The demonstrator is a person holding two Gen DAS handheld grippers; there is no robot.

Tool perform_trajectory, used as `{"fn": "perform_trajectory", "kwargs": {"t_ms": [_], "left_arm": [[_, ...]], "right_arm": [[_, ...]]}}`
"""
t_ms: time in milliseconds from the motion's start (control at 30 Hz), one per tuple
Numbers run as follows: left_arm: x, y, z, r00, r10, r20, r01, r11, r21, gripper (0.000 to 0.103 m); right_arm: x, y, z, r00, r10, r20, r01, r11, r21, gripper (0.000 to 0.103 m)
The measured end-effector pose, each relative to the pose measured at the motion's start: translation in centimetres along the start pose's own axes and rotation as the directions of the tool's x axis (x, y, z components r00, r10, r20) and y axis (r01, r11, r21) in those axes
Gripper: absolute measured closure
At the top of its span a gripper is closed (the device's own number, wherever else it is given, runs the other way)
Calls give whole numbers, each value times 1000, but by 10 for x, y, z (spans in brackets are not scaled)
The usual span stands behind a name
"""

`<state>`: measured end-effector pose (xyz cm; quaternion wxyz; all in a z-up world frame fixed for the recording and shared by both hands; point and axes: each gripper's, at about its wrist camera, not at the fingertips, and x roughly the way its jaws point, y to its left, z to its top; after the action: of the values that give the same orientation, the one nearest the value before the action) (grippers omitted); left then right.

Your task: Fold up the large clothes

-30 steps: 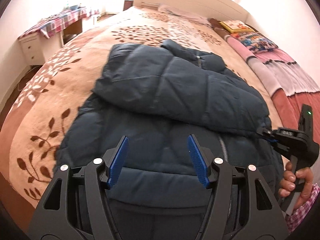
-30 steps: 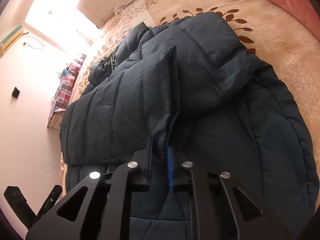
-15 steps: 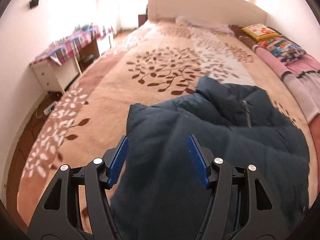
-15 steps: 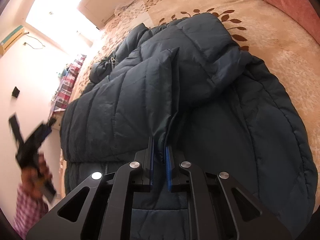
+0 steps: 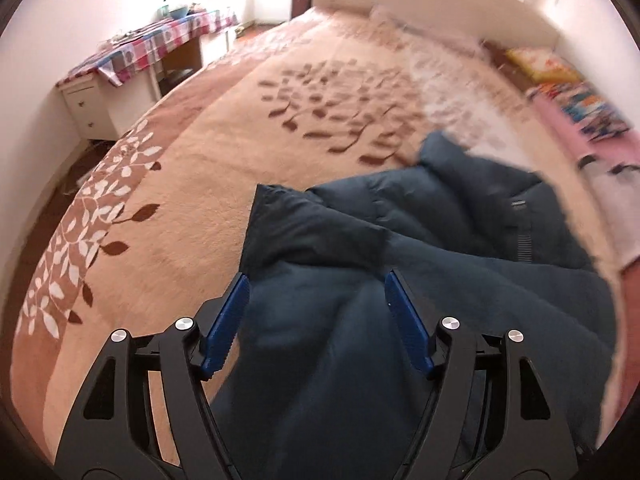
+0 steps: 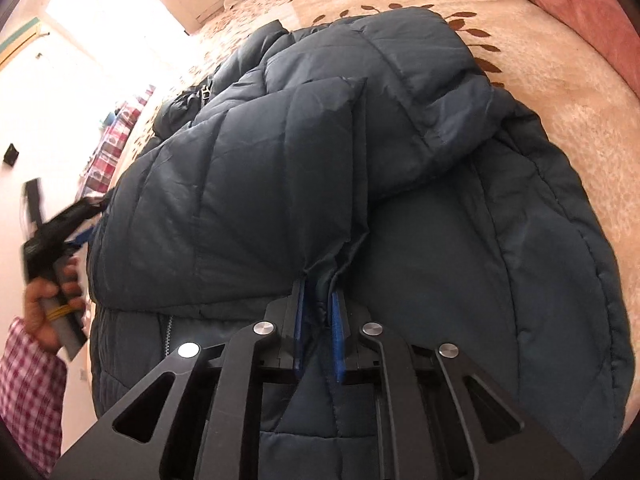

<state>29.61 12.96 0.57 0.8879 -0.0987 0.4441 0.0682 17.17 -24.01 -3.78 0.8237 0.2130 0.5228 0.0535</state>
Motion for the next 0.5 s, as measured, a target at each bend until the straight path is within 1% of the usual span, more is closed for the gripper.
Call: {"fn": "perform_trajectory", "kwargs": {"t_ms": [33, 100, 133, 200, 267, 300, 367, 500], "left_arm": [[-13, 3, -4, 1000, -24, 13, 24, 1000, 3, 33], [-42, 9, -17, 998, -53, 32, 52, 998, 41, 33], [-61, 12, -29, 997, -65, 49, 61, 996, 72, 33], [-88, 14, -49, 996, -55, 71, 46, 992, 117, 33], [-114, 19, -72, 994, -72, 86, 60, 990, 131, 33], [-124, 22, -83, 993, -78, 84, 67, 990, 127, 33], [-141, 29, -108, 993, -93, 70, 86, 991, 104, 33], [-161, 43, -155, 996, -88, 28, 87, 996, 27, 33]], "right_arm": [[-4, 0, 0, 1000, -3, 1, 3, 1000, -1, 82], [-16, 1, -1, 1000, -14, 24, 14, 1000, 2, 66], [-23, 2, -2, 999, -18, 40, 18, 1000, -3, 63], [-44, 5, -9, 995, -34, 89, 38, 998, -42, 54], [-68, 6, -23, 990, -55, 131, 69, 992, -102, 49], [-75, 6, -27, 988, -61, 143, 79, 990, -120, 49], [-99, 0, -47, 982, -86, 169, 114, 980, -164, 49], [-131, -20, -83, 973, -125, 195, 160, 971, -177, 45]]}}
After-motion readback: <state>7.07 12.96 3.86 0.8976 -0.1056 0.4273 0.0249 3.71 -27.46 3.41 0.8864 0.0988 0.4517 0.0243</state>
